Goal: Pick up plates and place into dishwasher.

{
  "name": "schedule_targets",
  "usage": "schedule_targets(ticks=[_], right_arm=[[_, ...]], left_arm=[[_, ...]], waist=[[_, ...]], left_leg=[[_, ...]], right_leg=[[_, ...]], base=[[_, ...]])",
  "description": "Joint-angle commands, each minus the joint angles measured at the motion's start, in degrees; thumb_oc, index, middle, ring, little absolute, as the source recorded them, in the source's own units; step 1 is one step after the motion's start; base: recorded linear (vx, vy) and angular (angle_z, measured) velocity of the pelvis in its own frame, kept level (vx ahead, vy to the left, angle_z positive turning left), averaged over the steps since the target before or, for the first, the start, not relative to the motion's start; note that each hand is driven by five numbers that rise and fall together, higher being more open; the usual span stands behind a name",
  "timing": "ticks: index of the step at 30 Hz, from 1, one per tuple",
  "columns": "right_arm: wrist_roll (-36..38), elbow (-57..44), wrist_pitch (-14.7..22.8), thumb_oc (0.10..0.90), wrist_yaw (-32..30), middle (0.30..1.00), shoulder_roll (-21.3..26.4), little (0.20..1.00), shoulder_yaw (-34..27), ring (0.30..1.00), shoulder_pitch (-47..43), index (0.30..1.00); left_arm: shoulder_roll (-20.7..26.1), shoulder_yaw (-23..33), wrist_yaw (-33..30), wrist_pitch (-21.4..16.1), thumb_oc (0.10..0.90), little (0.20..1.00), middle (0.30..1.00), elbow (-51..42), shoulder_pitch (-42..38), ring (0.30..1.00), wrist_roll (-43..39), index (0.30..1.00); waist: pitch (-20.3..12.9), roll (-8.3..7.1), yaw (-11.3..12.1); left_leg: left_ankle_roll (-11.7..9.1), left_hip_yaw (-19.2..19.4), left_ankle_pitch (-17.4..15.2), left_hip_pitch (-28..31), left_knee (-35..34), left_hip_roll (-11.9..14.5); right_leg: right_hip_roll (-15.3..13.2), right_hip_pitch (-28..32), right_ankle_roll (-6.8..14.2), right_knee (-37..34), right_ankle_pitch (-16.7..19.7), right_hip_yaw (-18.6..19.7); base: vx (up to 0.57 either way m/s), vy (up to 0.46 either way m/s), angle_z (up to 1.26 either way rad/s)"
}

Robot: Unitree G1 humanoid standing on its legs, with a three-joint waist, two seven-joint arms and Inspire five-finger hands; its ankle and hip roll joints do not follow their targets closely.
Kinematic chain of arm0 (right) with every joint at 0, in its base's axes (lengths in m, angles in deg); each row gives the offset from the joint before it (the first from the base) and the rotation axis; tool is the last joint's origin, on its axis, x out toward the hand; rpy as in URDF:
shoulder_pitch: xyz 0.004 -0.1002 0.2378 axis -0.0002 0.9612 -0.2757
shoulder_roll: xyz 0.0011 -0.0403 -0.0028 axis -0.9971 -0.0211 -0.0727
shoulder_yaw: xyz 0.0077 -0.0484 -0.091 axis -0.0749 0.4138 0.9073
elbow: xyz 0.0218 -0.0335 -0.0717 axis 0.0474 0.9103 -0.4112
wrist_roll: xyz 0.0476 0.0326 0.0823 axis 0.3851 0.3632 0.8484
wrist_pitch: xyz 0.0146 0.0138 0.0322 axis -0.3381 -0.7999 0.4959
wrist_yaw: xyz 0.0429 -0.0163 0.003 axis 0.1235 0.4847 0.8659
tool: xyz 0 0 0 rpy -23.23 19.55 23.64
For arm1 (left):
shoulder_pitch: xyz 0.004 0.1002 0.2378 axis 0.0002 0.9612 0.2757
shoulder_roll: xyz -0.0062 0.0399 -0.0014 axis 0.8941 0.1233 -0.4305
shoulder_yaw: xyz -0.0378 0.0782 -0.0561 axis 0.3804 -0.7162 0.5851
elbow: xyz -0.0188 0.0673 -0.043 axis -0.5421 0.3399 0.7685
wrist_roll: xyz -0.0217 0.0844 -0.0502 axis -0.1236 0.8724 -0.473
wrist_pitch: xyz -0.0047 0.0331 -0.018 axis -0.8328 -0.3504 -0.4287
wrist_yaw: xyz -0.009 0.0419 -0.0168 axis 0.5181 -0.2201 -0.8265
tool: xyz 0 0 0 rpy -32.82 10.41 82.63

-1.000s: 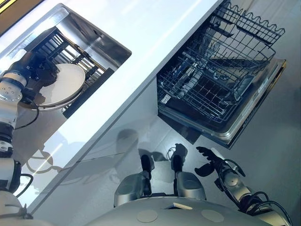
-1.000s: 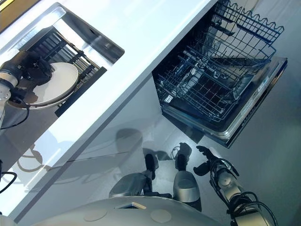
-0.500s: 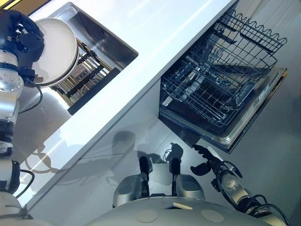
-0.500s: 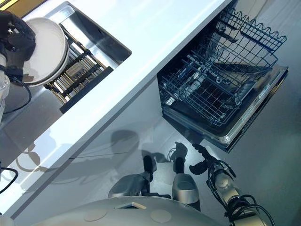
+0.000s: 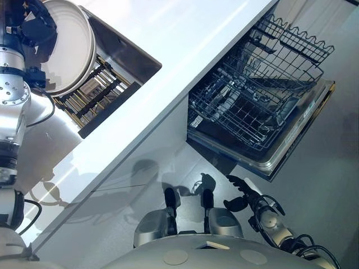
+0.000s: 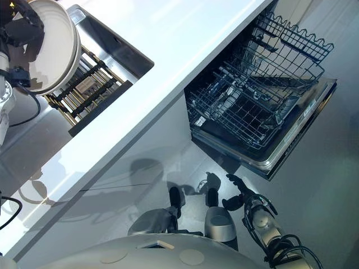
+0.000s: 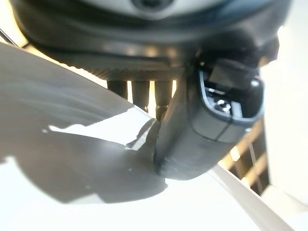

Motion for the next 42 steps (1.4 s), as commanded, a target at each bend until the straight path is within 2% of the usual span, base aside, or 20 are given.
schedule_targets(ticks=[1,3,6,10,13,17,23,33,37,38,39,40,41,42], right_arm=[[1.23,-1.75,3.14,0.800,-1.19,0.900,3.07,0.900,1.37,0.900,3.78,0.900],[1.27,-2.32,3.09,0.800,-1.16,0.900,3.37,0.900,1.52,0.900,3.75,0.900],[0.71,-3.05,2.73,0.800,-0.92,0.900,3.71,0.900,1.37,0.900,4.13,0.900],[0.34,-3.50,2.44,0.800,-0.94,0.900,4.31,0.900,1.20,0.900,4.22,0.900],[0.46,-4.02,2.30,0.800,-0.82,0.900,4.63,0.900,1.12,0.900,4.08,0.900],[0.91,-5.37,2.05,0.800,-0.59,0.900,5.62,0.900,1.87,0.900,3.03,0.900],[1.95,-6.94,1.87,0.800,-0.53,0.900,6.45,0.900,2.06,0.900,2.46,0.900],[3.13,-8.36,0.97,0.800,-0.45,0.900,6.08,0.900,3.04,0.900,2.23,0.900],[2.81,-8.50,0.93,0.800,-0.13,0.900,5.77,0.900,3.25,0.900,2.36,0.900],[2.55,-8.37,1.00,0.800,-0.22,0.900,5.60,0.900,3.39,0.900,2.42,0.900],[2.55,-8.36,1.00,0.800,-0.22,0.900,5.62,0.900,3.41,0.900,2.42,0.900],[2.52,-8.31,1.02,0.800,-0.43,0.900,5.45,0.900,3.58,0.900,2.51,0.900],[2.37,-8.37,1.02,0.800,-0.39,0.900,5.39,0.900,3.52,0.900,2.49,0.900],[2.17,-8.54,0.88,0.800,-0.38,0.900,5.24,0.900,3.48,0.900,2.49,0.900]], left_arm=[[0.82,0.61,-4.14,-4.64,0.100,0.200,0.300,-0.46,-11.86,0.300,3.37,0.300],[0.31,-0.75,-4.42,-2.21,0.100,0.200,0.300,0.62,-12.75,0.300,7.90,0.300],[0.67,-1.91,-3.68,-1.05,0.100,0.200,0.300,2.28,-12.65,0.300,10.29,0.300],[0.34,-3.04,-3.47,-0.03,0.100,0.200,0.300,3.34,-12.38,0.300,9.35,0.300],[-0.17,-3.81,-2.68,1.30,0.100,0.200,0.300,3.77,-12.29,0.300,12.20,0.300],[-0.75,-6.91,-3.00,3.83,0.100,0.200,0.300,5.47,-14.03,0.300,17.32,0.300],[-0.86,-9.17,-3.86,5.91,0.100,0.200,0.300,9.70,-15.17,0.300,19.41,0.300],[-3.66,-6.53,-11.36,4.90,0.100,0.200,0.300,13.77,-11.98,0.300,21.31,0.300],[-5.05,-3.88,-16.77,2.80,0.100,0.200,0.300,14.66,-10.45,0.300,20.09,0.300],[-5.63,-2.81,-18.31,1.49,0.325,0.425,0.493,14.74,-9.85,0.493,18.56,0.493],[-5.63,-2.78,-18.32,1.48,0.325,0.425,0.493,14.73,-9.81,0.493,18.56,0.493],[-6.64,-1.52,-18.74,0.13,0.443,0.543,0.594,14.53,-8.77,0.594,17.54,0.594],[-7.20,-0.92,-18.44,-0.06,0.690,0.790,0.806,14.19,-8.30,0.806,16.56,0.806],[-8.07,-0.23,-18.22,-0.94,0.800,0.900,0.900,13.82,-7.58,0.900,15.49,0.900]], waist=[[-5.91,3.49,-1.06],[-5.68,3.55,-1.60],[-5.49,3.59,-1.98],[-4.81,3.38,-2.32],[-4.39,3.22,-2.37],[-2.95,2.67,-2.53],[-1.30,1.69,-2.37],[0.09,0.18,-1.56],[-0.12,-0.24,-1.12],[-0.28,-0.32,-0.96],[-0.28,-0.31,-0.99],[-0.41,-0.37,-0.82],[-0.50,-0.41,-0.75],[-0.64,-0.48,-0.69]], left_leg=[[0.44,-1.38,-9.10,-0.04,4.12,-3.41],[0.43,-0.96,-9.15,-0.24,4.47,-3.47],[0.32,-0.50,-9.18,-0.63,4.85,-3.42],[0.22,-0.06,-8.89,-1.13,5.08,-3.19],[0.25,-0.09,-8.79,-1.62,5.42,-3.19],[0.38,0.04,-8.58,-3.34,6.38,-3.06],[0.46,0.04,-8.00,-5.15,6.91,-3.00],[0.55,-0.52,-7.29,-7.43,7.47,-2.98],[0.43,-1.03,-7.21,-7.63,7.50,-3.08],[0.36,-1.16,-7.22,-7.57,7.46,-3.11],[0.36,-1.17,-7.22,-7.56,7.45,-3.11],[0.30,-1.30,-7.25,-7.48,7.43,-3.11],[0.28,-1.36,-7.27,-7.45,7.39,-3.11],[0.26,-1.43,-7.28,-7.39,7.34,-3.13]], right_leg=[[4.98,-5.00,0.52,8.03,-7.86,1.57],[5.02,-5.16,0.51,8.04,-7.76,1.90],[5.07,-5.42,0.54,8.11,-7.68,1.98],[5.25,-5.77,0.49,8.44,-7.70,1.97],[5.28,-6.18,0.44,8.80,-7.73,1.87],[5.33,-7.70,0.29,9.61,-7.63,2.15],[5.36,-9.27,0.30,10.25,-7.13,2.07],[5.21,-11.58,0.44,11.32,-6.49,1.83],[5.04,-11.68,0.49,11.41,-6.52,1.53],[4.94,-11.50,0.51,11.31,-6.56,1.37],[4.93,-11.49,0.51,11.31,-6.56,1.36],[4.84,-11.40,0.48,11.34,-6.65,1.22],[4.78,-11.36,0.49,11.35,-6.72,1.13],[4.77,-11.32,0.51,11.36,-6.77,1.07]], base=[[0.03,-0.006,-0.06],[0.02,0.008,-0.14],[0.00,0.013,-0.09],[0.00,0.006,-0.02],[-0.01,0.008,0.00],[-0.06,0.016,0.00],[-0.06,0.011,0.01],[-0.06,-0.001,0.02],[-0.02,0.001,0.05],[-0.01,0.003,0.07],[0.00,0.008,0.10],[0.00,0.010,0.09],[-0.01,0.014,0.08],[-0.01,0.014,0.04]])
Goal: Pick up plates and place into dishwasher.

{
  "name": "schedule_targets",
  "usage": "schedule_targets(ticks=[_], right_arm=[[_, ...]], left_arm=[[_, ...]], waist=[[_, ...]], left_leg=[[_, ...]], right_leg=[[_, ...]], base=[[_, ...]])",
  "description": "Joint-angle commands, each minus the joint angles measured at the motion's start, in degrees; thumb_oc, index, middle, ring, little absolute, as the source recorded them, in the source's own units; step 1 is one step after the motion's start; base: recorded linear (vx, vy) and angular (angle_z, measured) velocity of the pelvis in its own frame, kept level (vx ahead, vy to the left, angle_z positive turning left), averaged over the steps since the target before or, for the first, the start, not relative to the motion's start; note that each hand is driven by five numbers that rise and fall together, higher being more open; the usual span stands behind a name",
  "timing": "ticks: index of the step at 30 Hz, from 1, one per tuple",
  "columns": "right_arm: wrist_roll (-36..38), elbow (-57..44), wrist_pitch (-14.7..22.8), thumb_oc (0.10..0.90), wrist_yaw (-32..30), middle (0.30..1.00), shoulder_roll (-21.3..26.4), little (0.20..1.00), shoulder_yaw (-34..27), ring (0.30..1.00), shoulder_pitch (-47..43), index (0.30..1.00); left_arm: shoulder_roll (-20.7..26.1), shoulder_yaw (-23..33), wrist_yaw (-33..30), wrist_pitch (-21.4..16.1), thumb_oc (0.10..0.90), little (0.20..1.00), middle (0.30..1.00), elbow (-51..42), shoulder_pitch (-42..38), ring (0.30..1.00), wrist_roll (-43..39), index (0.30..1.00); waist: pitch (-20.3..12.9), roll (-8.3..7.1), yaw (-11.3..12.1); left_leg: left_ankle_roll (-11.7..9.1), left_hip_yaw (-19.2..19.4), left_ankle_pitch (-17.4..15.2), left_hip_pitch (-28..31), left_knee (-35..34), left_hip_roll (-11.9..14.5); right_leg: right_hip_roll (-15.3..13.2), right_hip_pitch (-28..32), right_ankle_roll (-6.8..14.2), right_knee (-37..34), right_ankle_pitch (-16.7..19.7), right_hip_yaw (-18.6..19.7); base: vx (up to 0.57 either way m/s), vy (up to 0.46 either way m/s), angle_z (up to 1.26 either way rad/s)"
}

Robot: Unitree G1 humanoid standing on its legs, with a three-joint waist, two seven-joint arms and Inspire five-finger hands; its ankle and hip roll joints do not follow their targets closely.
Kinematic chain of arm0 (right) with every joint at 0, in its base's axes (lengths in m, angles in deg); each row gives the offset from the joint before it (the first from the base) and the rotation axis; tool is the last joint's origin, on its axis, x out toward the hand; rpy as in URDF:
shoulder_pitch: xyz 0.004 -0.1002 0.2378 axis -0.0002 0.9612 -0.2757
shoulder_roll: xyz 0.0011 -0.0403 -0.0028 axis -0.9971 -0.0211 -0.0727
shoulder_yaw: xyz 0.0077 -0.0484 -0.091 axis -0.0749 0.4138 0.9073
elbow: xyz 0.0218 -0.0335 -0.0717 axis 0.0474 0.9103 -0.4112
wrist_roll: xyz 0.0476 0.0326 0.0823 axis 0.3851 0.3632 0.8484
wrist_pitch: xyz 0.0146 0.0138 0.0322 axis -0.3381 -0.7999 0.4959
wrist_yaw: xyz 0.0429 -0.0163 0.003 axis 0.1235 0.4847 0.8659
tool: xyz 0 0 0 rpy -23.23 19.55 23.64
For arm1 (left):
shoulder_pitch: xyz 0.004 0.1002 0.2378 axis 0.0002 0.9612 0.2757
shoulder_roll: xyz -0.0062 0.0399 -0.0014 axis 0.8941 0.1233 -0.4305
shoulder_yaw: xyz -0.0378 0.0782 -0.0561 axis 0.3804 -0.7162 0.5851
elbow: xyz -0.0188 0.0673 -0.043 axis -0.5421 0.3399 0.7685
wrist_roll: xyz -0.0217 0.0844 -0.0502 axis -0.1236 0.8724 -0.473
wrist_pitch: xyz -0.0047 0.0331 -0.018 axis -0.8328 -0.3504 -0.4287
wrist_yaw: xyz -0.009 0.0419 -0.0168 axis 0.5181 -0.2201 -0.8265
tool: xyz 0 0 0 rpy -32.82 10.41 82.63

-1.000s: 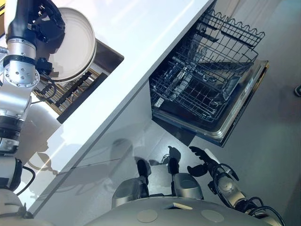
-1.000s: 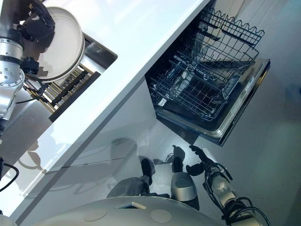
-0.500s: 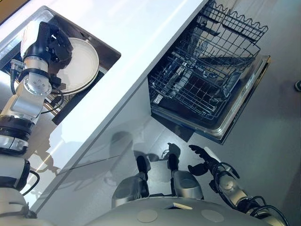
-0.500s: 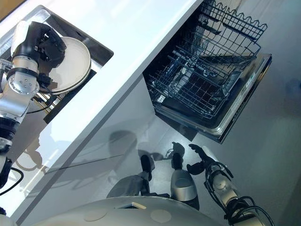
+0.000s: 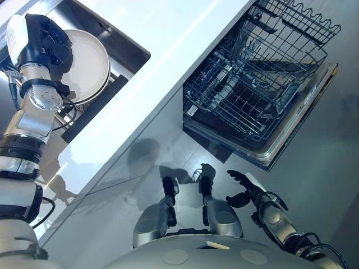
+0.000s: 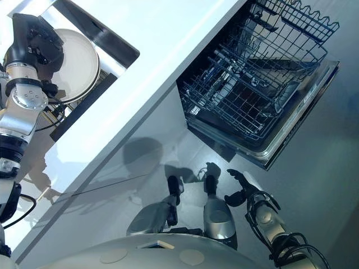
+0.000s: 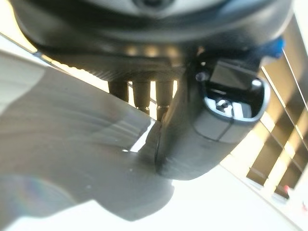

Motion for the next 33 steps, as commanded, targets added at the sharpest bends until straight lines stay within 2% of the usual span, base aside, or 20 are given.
schedule_targets(ticks=[1,6,8,13,22,27,33], right_arm=[[0.99,-4.74,1.45,0.800,-0.64,0.900,2.09,0.900,1.24,0.900,2.83,0.900],[0.30,-4.44,1.53,0.800,-0.56,0.900,1.53,0.900,0.91,0.900,2.77,0.900],[0.11,-4.72,1.25,0.800,-0.35,0.900,1.27,0.900,0.83,0.900,2.90,0.900],[-0.78,-4.67,1.36,0.800,0.40,0.900,1.37,0.900,0.60,0.900,3.06,0.900],[-1.50,-4.47,1.54,0.800,0.37,0.900,1.40,0.900,-0.18,0.900,4.04,0.900],[-2.14,-4.89,0.94,0.800,0.90,0.900,1.62,0.900,-0.51,0.900,4.33,0.900],[-2.70,-5.62,-0.24,0.800,1.71,0.900,1.91,0.900,-0.79,0.900,4.18,0.900]], left_arm=[[1.26,7.48,-3.76,-5.64,0.800,0.900,0.900,1.38,-3.03,0.900,-2.25,0.900],[-1.33,8.33,-0.51,-8.07,0.800,0.900,0.900,-1.01,-1.58,0.900,-6.12,0.900],[-1.82,8.44,-0.90,-8.47,0.800,0.900,0.900,-2.08,-0.88,0.900,-4.50,0.900],[-0.97,8.21,-1.58,-7.22,0.800,0.900,0.900,-3.21,-0.49,0.900,-1.10,0.900],[1.39,9.87,-2.06,-8.20,0.800,0.900,0.900,-3.19,1.41,0.900,0.38,0.900],[1.83,10.35,1.55,-5.14,0.800,0.900,0.900,-2.84,2.52,0.900,-0.84,0.900],[3.33,8.51,11.98,1.63,0.800,0.900,0.900,-0.22,2.03,0.900,-0.27,0.900]], waist=[[-3.78,-0.04,0.10],[-4.17,-0.06,0.37],[-4.44,-0.13,0.47],[-4.50,-0.13,0.60],[-5.70,-0.15,1.05],[-6.25,0.10,1.16],[-6.15,0.53,1.14]], left_leg=[[0.35,-1.23,-7.26,-2.75,6.76,-3.06],[0.18,-1.29,-7.33,-1.84,6.31,-3.00],[0.24,-1.32,-7.39,-1.46,6.16,-3.03],[0.28,-1.30,-7.51,-1.24,6.26,-2.96],[0.21,-1.51,-7.76,-0.11,5.83,-3.12],[0.26,-1.58,-7.92,0.41,5.70,-3.22],[0.32,-1.65,-8.08,0.72,5.98,-3.20]], right_leg=[[4.57,-7.12,0.62,10.96,-6.88,1.23],[4.40,-6.29,0.77,10.86,-7.07,0.74],[4.37,-6.01,0.82,10.91,-7.14,0.64],[4.28,-5.90,0.77,11.17,-7.24,0.35],[4.19,-4.61,0.92,10.74,-7.43,-0.08],[4.16,-4.09,0.96,10.52,-7.53,-0.21],[3.98,-3.78,1.28,10.61,-7.50,-0.43]], base=[[0.00,0.000,0.00],[0.00,0.005,0.05],[0.02,0.004,0.12],[0.00,0.006,0.03],[0.02,0.003,0.03],[0.00,0.000,0.00],[0.00,0.012,0.02]])
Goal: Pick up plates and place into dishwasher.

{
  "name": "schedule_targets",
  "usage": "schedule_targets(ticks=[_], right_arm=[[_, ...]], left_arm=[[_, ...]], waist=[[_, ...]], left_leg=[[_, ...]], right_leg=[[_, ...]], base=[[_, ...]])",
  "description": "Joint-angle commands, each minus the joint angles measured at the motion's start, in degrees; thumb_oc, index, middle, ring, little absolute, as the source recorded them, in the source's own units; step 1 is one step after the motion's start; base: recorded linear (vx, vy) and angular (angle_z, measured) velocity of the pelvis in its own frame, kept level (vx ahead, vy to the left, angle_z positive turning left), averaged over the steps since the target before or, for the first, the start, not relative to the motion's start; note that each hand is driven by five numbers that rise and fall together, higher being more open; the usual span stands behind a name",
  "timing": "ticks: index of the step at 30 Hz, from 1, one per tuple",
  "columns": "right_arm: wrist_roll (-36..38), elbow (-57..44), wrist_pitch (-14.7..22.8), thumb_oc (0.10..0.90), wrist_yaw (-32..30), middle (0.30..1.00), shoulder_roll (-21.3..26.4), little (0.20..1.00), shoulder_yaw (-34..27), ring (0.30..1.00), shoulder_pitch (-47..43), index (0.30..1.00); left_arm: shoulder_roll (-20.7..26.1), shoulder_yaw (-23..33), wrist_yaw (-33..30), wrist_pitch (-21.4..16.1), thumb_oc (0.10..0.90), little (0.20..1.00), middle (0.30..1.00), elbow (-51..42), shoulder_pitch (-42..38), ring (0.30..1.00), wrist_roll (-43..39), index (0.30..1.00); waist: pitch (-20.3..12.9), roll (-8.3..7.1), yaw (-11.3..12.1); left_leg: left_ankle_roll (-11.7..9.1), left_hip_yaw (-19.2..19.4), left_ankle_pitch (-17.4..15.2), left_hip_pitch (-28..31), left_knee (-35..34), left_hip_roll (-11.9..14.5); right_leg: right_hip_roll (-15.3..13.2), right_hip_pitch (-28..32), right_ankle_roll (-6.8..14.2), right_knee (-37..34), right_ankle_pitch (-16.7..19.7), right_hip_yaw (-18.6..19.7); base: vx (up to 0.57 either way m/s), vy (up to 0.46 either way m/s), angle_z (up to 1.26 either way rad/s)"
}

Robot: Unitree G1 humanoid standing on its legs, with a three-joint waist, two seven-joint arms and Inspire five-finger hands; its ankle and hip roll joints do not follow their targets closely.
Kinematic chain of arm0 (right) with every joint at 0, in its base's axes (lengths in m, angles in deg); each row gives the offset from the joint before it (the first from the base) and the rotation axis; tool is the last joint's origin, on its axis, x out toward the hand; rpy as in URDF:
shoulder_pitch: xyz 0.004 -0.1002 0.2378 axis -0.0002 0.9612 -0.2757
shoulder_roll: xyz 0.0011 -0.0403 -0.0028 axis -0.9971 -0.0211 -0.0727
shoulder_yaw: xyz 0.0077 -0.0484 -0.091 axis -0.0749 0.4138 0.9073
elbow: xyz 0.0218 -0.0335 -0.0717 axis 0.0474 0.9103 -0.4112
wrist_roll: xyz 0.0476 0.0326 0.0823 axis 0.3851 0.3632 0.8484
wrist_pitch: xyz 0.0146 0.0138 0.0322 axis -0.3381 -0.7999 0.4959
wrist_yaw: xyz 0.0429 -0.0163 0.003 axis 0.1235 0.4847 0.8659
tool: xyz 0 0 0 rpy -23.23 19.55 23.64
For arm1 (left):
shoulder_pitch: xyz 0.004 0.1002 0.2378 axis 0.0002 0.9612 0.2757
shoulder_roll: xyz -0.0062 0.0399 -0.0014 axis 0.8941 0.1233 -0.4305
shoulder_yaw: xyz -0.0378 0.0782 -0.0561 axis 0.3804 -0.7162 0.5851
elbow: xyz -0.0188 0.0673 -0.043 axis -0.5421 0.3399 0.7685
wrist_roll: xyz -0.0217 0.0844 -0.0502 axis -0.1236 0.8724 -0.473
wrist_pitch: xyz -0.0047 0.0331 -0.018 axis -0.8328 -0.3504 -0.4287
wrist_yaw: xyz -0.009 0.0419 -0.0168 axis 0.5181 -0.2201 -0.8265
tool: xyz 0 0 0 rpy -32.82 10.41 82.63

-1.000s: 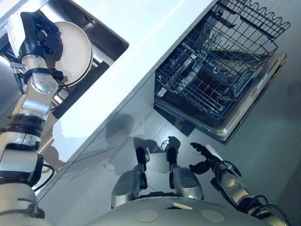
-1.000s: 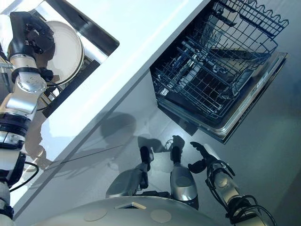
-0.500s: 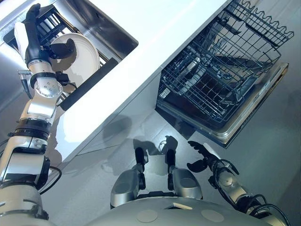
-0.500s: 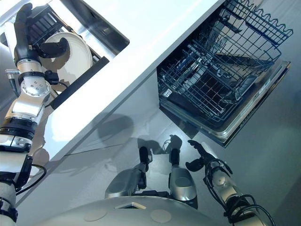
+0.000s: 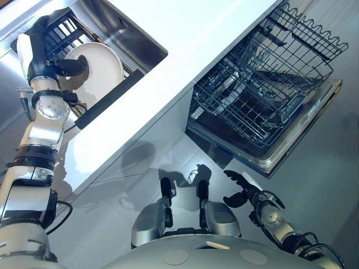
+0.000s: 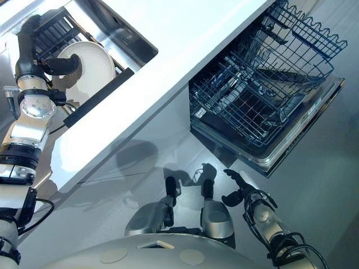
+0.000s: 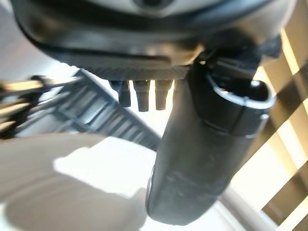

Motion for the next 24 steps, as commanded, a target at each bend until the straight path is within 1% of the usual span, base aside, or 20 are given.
schedule_targets(ticks=[1,3,4,5,7,8,9,11,13,15,16,17,18,19,20,22,24], right_arm=[[-0.40,-4.12,0.95,0.800,0.37,0.900,2.74,0.900,-0.80,0.900,4.22,0.900],[-0.64,-4.40,0.85,0.800,0.87,0.900,3.16,0.900,-1.07,0.900,4.17,0.900],[-0.53,-4.62,0.79,0.800,1.02,0.900,3.48,0.900,-1.14,0.900,4.13,0.900],[-0.26,-4.68,0.71,0.800,1.02,0.900,3.72,0.900,-1.28,0.900,4.05,0.900],[0.28,-4.64,0.46,0.800,1.18,0.900,4.17,0.900,-1.59,0.900,3.68,0.900],[0.63,-4.54,0.14,0.800,1.36,0.900,4.57,0.900,-1.65,0.900,3.32,0.900],[0.63,-4.56,0.12,0.800,1.47,0.900,4.64,0.900,-1.75,0.900,3.25,0.900],[0.29,-4.34,0.47,0.800,1.83,0.900,5.44,0.900,-2.08,0.900,2.92,0.900],[0.51,-4.38,0.59,0.800,1.74,0.900,5.63,0.900,-2.35,0.900,2.89,0.900],[1.28,-4.37,0.46,0.800,1.44,0.900,5.74,0.900,-2.54,0.900,2.69,0.900],[1.68,-4.08,0.71,0.800,1.38,0.900,5.79,0.900,-2.76,0.900,2.50,0.900],[1.79,-3.74,0.98,0.800,1.38,0.900,5.81,0.900,-2.75,0.900,2.05,0.900],[1.80,-3.41,1.26,0.800,1.30,0.900,5.79,0.900,-2.77,0.900,1.98,0.900],[1.90,-3.07,1.51,0.800,1.21,0.900,5.79,0.900,-2.77,0.900,1.90,0.900],[2.19,-2.60,1.78,0.800,1.12,0.900,5.75,0.900,-2.79,0.900,1.77,0.900],[2.66,-2.09,1.77,0.800,1.06,0.900,5.57,0.900,-2.64,0.900,1.72,0.900],[2.34,-1.78,1.70,0.800,1.00,0.900,5.48,0.900,-2.38,0.900,2.11,0.900]], left_arm=[[7.05,1.41,5.09,0.28,0.800,0.900,0.900,1.33,-3.11,0.900,2.39,0.900],[8.59,0.14,10.65,1.87,0.800,0.900,0.900,2.53,-4.21,0.900,3.50,0.900],[9.86,-1.23,14.45,2.88,0.800,0.900,0.900,2.89,-5.18,0.900,5.71,0.900],[11.02,-2.36,17.56,3.17,0.800,0.900,0.900,3.46,-6.03,0.900,5.59,0.900],[12.86,-3.48,20.90,3.42,0.800,0.900,0.900,3.83,-7.61,0.900,6.39,0.900],[14.15,-4.72,24.38,3.29,0.800,0.900,0.900,4.39,-8.70,0.900,5.78,0.900],[14.41,-4.95,24.92,3.46,0.800,0.900,0.900,4.49,-9.08,0.900,5.51,0.900],[16.16,-6.88,29.72,2.80,0.800,0.900,0.900,6.31,-10.72,0.900,4.52,0.900],[16.60,-7.45,31.34,2.11,0.800,0.900,0.900,7.13,-11.14,0.900,3.79,0.900],[17.03,-8.49,33.50,0.57,0.800,0.900,0.900,7.69,-11.66,0.900,2.81,0.900],[17.30,-8.89,33.60,-0.43,0.800,0.900,0.900,7.65,-12.14,0.900,2.76,0.900],[17.59,-9.70,33.46,-1.52,0.278,0.378,0.453,7.59,-13.22,0.453,2.25,0.453],[17.81,-9.87,33.41,-1.70,0.213,0.313,0.396,7.61,-13.73,0.396,2.24,0.396],[18.07,-10.01,32.94,-2.18,0.100,0.200,0.300,7.68,-14.12,0.300,2.44,0.300],[18.46,-10.24,31.94,-3.13,0.100,0.200,0.300,7.84,-14.68,0.300,2.56,0.300],[19.73,-9.66,25.55,-3.98,0.100,0.200,0.300,7.76,-15.93,0.300,4.54,0.300],[21.13,-9.92,16.27,-4.29,0.100,0.200,0.300,8.13,-17.58,0.300,9.50,0.300]], waist=[[-6.55,2.05,-0.26],[-6.26,2.18,-0.32],[-6.06,2.25,-0.38],[-5.92,2.33,-0.43],[-5.59,2.38,-0.38],[-5.26,2.49,-0.35],[-5.16,2.49,-0.33],[-4.46,2.83,-0.38],[-4.25,2.94,-0.42],[-4.10,3.00,-0.42],[-3.99,3.00,-0.39],[-3.91,2.97,-0.33],[-3.93,2.94,-0.25],[-3.95,2.92,-0.21],[-3.96,2.88,-0.14],[-4.25,2.79,0.06],[-4.79,2.83,0.05]], left_leg=[[0.26,0.67,-9.00,-1.90,6.28,-3.19],[0.34,0.73,-9.10,-2.03,6.61,-3.23],[0.41,0.78,-9.28,-2.20,7.01,-3.23],[0.48,0.81,-9.36,-2.33,7.20,-3.28],[0.64,0.88,-9.47,-2.71,7.53,-3.32],[0.74,0.84,-9.42,-2.96,7.60,-3.36],[0.74,0.86,-9.40,-3.03,7.61,-3.35],[0.76,0.80,-9.13,-3.37,7.66,-3.44],[0.78,0.69,-9.07,-3.48,7.65,-3.53],[0.80,0.63,-8.97,-3.63,7.58,-3.61],[0.88,0.66,-8.88,-3.78,7.49,-3.67],[0.93,0.70,-8.76,-3.90,7.24,-3.73],[0.90,0.73,-8.71,-3.99,7.21,-3.74],[0.89,0.76,-8.68,-4.06,7.21,-3.77],[0.90,0.79,-8.68,-4.14,7.23,-3.82],[0.86,0.71,-8.66,-4.14,7.02,-3.89],[0.77,0.61,-8.63,-4.07,6.83,-3.96]], right_leg=[[4.07,-7.52,1.33,10.84,-7.42,1.37],[3.99,-7.55,1.47,10.84,-7.31,1.40],[3.91,-7.68,1.53,10.92,-7.24,1.43],[3.88,-7.88,1.59,10.97,-7.14,1.49],[3.87,-8.19,1.62,11.05,-7.03,1.66],[3.86,-8.46,1.71,11.12,-6.87,1.72],[3.87,-8.52,1.71,11.12,-6.83,1.71],[3.88,-8.81,1.80,11.13,-6.48,1.67],[3.91,-8.92,1.85,11.17,-6.45,1.78],[3.88,-9.05,1.91,11.16,-6.38,1.89],[3.86,-9.18,1.94,11.11,-6.27,1.95],[3.86,-9.32,1.98,10.90,-6.09,1.99],[3.84,-9.38,1.98,10.82,-6.02,1.97],[3.82,-9.41,1.98,10.75,-5.95,1.96],[3.81,-9.44,2.00,10.69,-5.88,1.98],[3.87,-9.42,1.95,10.44,-5.86,1.99],[3.94,-9.21,1.81,10.13,-5.94,1.88]], base=[[0.02,0.032,0.00],[0.00,0.032,-0.03],[0.00,0.000,0.00],[0.00,0.000,0.00],[-0.04,0.016,0.00],[-0.05,0.010,-0.01],[-0.07,0.013,0.02],[-0.04,0.021,0.05],[-0.01,0.019,0.04],[-0.01,0.016,0.04],[-0.03,0.007,0.06],[-0.03,-0.001,0.05],[0.00,0.000,0.00],[0.00,0.000,0.00],[0.00,0.000,0.00],[0.00,0.000,0.00],[0.00,-0.006,-0.04]])
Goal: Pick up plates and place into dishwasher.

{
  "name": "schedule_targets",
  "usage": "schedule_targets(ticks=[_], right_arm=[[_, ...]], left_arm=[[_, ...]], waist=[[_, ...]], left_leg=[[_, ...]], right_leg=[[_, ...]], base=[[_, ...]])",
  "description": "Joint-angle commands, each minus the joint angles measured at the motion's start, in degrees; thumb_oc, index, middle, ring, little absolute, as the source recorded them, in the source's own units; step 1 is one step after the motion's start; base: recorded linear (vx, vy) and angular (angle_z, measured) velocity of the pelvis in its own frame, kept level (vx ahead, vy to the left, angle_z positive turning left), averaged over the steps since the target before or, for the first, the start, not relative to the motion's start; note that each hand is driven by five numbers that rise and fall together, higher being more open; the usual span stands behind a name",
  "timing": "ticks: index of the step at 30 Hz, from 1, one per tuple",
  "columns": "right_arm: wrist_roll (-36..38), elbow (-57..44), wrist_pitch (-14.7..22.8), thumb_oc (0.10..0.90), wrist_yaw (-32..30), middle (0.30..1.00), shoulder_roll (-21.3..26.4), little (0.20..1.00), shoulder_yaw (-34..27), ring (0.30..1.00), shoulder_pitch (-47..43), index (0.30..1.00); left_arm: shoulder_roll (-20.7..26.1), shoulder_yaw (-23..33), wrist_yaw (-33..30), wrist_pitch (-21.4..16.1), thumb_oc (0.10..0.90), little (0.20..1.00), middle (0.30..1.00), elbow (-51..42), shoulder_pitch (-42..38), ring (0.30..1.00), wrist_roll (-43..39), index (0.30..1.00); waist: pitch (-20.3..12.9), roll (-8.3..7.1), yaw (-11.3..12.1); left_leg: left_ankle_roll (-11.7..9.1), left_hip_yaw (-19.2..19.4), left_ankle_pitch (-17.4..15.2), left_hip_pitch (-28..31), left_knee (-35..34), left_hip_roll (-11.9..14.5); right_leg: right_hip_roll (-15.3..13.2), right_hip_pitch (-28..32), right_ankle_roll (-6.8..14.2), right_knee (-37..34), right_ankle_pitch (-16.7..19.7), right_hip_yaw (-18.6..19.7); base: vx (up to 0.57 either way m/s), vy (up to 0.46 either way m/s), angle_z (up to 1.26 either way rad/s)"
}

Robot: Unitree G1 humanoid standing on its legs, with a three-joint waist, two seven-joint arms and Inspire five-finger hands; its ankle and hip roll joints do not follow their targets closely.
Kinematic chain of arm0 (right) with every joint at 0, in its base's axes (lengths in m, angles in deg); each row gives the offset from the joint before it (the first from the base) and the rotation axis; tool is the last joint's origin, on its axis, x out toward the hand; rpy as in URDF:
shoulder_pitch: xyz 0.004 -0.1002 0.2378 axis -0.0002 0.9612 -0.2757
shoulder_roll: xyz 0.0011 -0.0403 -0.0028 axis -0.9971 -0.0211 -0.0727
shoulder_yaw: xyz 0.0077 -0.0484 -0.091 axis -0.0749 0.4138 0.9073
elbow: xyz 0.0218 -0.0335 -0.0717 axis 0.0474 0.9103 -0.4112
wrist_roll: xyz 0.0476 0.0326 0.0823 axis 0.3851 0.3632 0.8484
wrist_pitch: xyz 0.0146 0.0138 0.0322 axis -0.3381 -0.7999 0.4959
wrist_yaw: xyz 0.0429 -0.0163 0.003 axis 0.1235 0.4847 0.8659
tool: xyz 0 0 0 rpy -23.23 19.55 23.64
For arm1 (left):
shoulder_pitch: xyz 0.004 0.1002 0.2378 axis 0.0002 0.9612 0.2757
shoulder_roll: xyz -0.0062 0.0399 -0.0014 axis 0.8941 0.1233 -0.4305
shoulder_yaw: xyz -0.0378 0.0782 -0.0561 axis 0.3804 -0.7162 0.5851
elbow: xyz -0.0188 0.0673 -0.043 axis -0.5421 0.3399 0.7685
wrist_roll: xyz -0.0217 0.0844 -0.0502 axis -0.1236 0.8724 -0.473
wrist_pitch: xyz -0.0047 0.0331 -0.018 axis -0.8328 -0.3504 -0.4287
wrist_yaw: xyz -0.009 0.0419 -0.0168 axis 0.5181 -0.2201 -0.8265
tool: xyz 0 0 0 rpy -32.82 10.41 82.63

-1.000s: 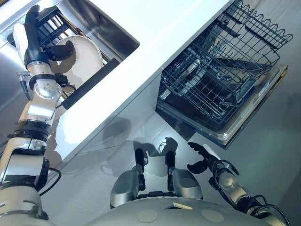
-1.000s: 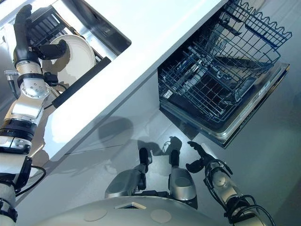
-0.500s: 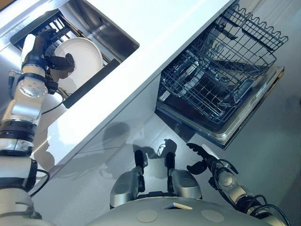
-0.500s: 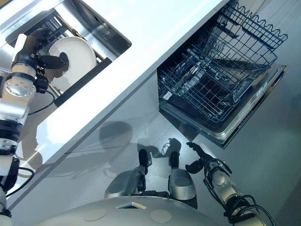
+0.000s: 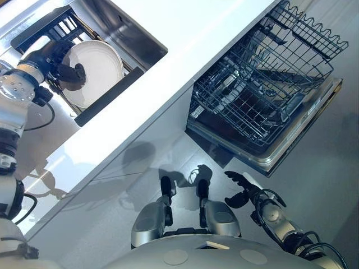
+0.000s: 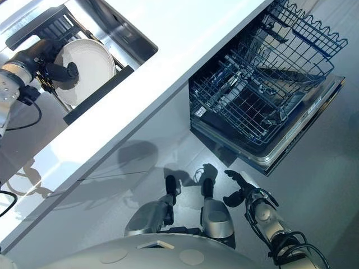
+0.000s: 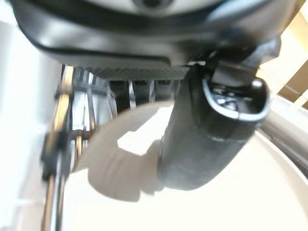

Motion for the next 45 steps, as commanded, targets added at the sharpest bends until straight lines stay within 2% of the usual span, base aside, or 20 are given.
schedule_targets(ticks=[1,3,7,17,18,20,22,24,26,27,28,29,30,32,34,36,39,45], right_arm=[[1.71,-1.14,2.93,0.800,-1.35,0.900,4.84,0.900,-1.54,0.900,2.50,0.900],[0.86,-0.20,3.44,0.800,-1.64,0.900,4.91,0.900,-1.37,0.900,2.97,0.900],[0.99,0.00,3.47,0.800,-1.38,0.900,5.32,0.900,-1.35,0.900,3.45,0.900],[-0.13,-0.03,4.05,0.800,-0.75,0.900,5.06,0.900,-0.69,0.900,3.88,0.900],[-0.27,-0.15,4.02,0.800,-0.74,0.900,4.98,0.900,-0.67,0.900,4.00,0.900],[-0.30,-0.67,3.71,0.800,-0.69,0.900,4.87,0.900,-0.86,0.900,4.31,0.900],[-0.47,-0.96,3.38,0.800,-0.71,0.900,4.70,0.900,-0.77,0.900,4.50,0.900],[-0.72,-1.05,3.22,0.800,-0.76,0.900,4.61,0.900,-0.61,0.900,4.59,0.900],[-1.05,-0.63,3.37,0.800,-1.05,0.900,4.39,0.900,-0.55,0.900,4.70,0.900],[-1.21,-0.50,3.41,0.800,-1.07,0.900,4.36,0.900,-0.59,0.900,4.80,0.900],[-1.53,-0.04,3.72,0.800,-1.16,0.900,4.26,0.900,-0.65,0.900,4.97,0.900],[-1.60,0.01,3.71,0.800,-1.17,0.900,4.28,0.900,-0.63,0.900,5.00,0.900],[-1.76,0.63,3.96,0.800,-1.53,0.900,4.14,0.900,-0.47,0.900,5.05,0.900],[-1.86,1.10,4.36,0.800,-1.68,0.900,4.09,0.900,-0.54,0.900,5.08,0.900],[-1.85,1.29,4.75,0.800,-2.14,0.900,3.74,0.900,-0.11,0.900,5.07,0.900],[-1.82,1.13,5.09,0.800,-2.28,0.900,3.74,0.900,0.42,0.900,4.67,0.900],[-1.27,1.07,5.80,0.800,-2.77,0.900,3.46,0.900,1.07,0.900,4.22,0.900],[-0.61,1.12,6.28,0.800,-2.76,0.900,3.38,0.900,1.63,0.900,4.21,0.900]], left_arm=[[6.20,-0.02,-17.33,-5.14,0.100,0.200,0.300,2.56,-9.01,0.300,9.20,0.300],[8.86,-0.98,-22.94,-5.62,0.100,0.200,0.300,2.92,-10.32,0.300,14.29,0.300],[12.61,-2.15,-27.62,-5.36,0.100,0.200,0.300,2.37,-11.09,0.300,15.30,0.300],[13.48,1.99,-35.67,-7.86,0.100,0.200,0.300,1.70,-5.66,0.300,19.45,0.300],[13.34,2.39,-35.71,-8.07,0.149,0.249,0.342,1.36,-4.99,0.342,19.18,0.342],[12.82,3.58,-34.92,-8.16,0.311,0.411,0.481,0.47,-3.06,0.481,19.23,0.481],[12.22,4.02,-34.81,-7.95,0.396,0.496,0.554,-0.32,-1.97,0.554,19.45,0.554],[11.63,4.51,-34.97,-8.06,0.427,0.527,0.580,-0.60,-1.32,0.580,19.98,0.580],[10.97,4.59,-36.74,-8.23,0.394,0.494,0.552,-1.36,-0.61,0.552,20.39,0.552],[10.81,4.77,-38.21,-8.82,0.322,0.422,0.491,-1.63,-0.35,0.491,20.43,0.491],[10.24,5.34,-42.90,-10.57,0.169,0.269,0.359,-2.33,0.16,0.359,20.77,0.359],[10.05,5.65,-44.55,-11.48,0.122,0.222,0.319,-2.48,0.41,0.319,20.74,0.319],[8.95,6.26,-50.25,-13.53,0.100,0.200,0.300,-3.41,0.68,0.300,20.80,0.300],[8.01,6.62,-55.02,-16.01,0.100,0.200,0.300,-3.69,0.93,0.300,21.05,0.300],[4.38,7.54,-63.82,-19.63,0.100,0.200,0.300,-5.29,1.45,0.300,26.84,0.300],[2.37,6.87,-67.69,-20.01,0.100,0.200,0.300,-6.39,0.70,0.300,30.19,0.300],[0.15,5.73,-72.06,-20.70,0.100,0.200,0.300,-7.57,-1.52,0.300,33.32,0.300],[-1.65,5.03,-75.61,-21.53,0.100,0.200,0.300,-7.68,-4.32,0.300,34.12,0.300]], waist=[[-5.03,2.68,0.63],[-5.72,2.91,0.73],[-6.82,3.26,0.96],[-8.61,3.44,1.71],[-8.76,3.43,1.76],[-9.02,3.37,1.88],[-9.08,3.32,1.89],[-9.04,3.32,1.87],[-8.92,3.34,1.76],[-8.88,3.33,1.72],[-8.82,3.23,1.63],[-8.80,3.24,1.59],[-8.74,3.14,1.49],[-8.70,3.05,1.33],[-8.46,2.61,0.92],[-7.91,2.37,0.50],[-7.10,1.87,-0.02],[-6.27,1.56,-0.64]], left_leg=[[0.82,1.02,-8.80,-2.29,5.78,-3.94],[0.64,0.95,-8.87,-2.21,5.80,-4.00],[0.47,0.98,-8.99,-1.56,5.46,-3.94],[0.21,0.72,-9.61,0.56,4.78,-3.46],[0.16,0.60,-9.63,0.71,4.72,-3.43],[0.15,0.36,-9.74,0.96,4.71,-3.38],[0.15,0.31,-9.73,1.19,4.50,-3.32],[0.16,0.27,-9.72,1.28,4.42,-3.27],[0.22,0.35,-9.69,1.46,4.21,-3.22],[0.27,0.35,-9.65,1.51,4.14,-3.19],[0.30,0.41,-9.58,1.76,3.84,-3.12],[0.31,0.43,-9.57,1.82,3.76,-3.11],[0.35,0.48,-9.50,1.90,3.53,-3.04],[0.37,0.47,-9.43,2.01,3.26,-3.02],[0.48,0.59,-9.35,1.94,3.02,-2.87],[0.63,0.83,-9.41,1.72,3.08,-2.73],[0.94,1.30,-9.50,1.27,3.15,-2.62],[1.22,2.03,-9.47,0.47,3.32,-2.61]], right_leg=[[3.87,-7.68,1.76,9.76,-5.99,1.39],[3.87,-7.41,1.61,9.63,-6.12,1.19],[3.86,-6.58,1.45,9.27,-6.46,0.98],[3.80,-4.46,1.35,8.43,-7.09,0.35],[3.82,-4.38,1.34,8.43,-7.16,0.33],[3.82,-4.06,1.36,8.39,-7.38,0.31],[3.82,-3.93,1.40,8.38,-7.45,0.21],[3.83,-3.91,1.41,8.46,-7.49,0.14],[3.88,-4.00,1.40,8.70,-7.60,0.17],[3.85,-4.02,1.42,8.80,-7.62,0.17],[3.89,-4.01,1.44,8.93,-7.65,0.23],[3.90,-4.02,1.43,8.97,-7.67,0.25],[3.93,-4.10,1.41,9.19,-7.77,0.28],[4.00,-4.15,1.40,9.33,-7.83,0.45],[4.12,-4.72,1.42,10.01,-8.02,0.97],[4.18,-5.51,1.43,10.75,-8.09,1.42],[4.34,-6.75,1.58,11.51,-7.96,2.35],[4.64,-8.16,1.70,12.04,-7.47,3.55]], base=[[0.00,0.000,0.00],[0.00,0.000,0.00],[0.04,0.005,-0.02],[0.04,-0.005,0.02],[0.04,-0.005,0.03],[0.03,-0.004,0.02],[0.01,0.001,-0.02],[0.00,0.002,-0.02],[0.00,0.000,0.00],[0.00,0.000,0.00],[0.00,0.000,0.00],[0.00,0.000,0.00],[0.00,0.000,0.00],[0.03,0.026,0.02],[0.03,0.028,0.06],[0.00,0.000,0.00],[-0.01,0.014,-0.05],[-0.01,0.006,-0.15]])
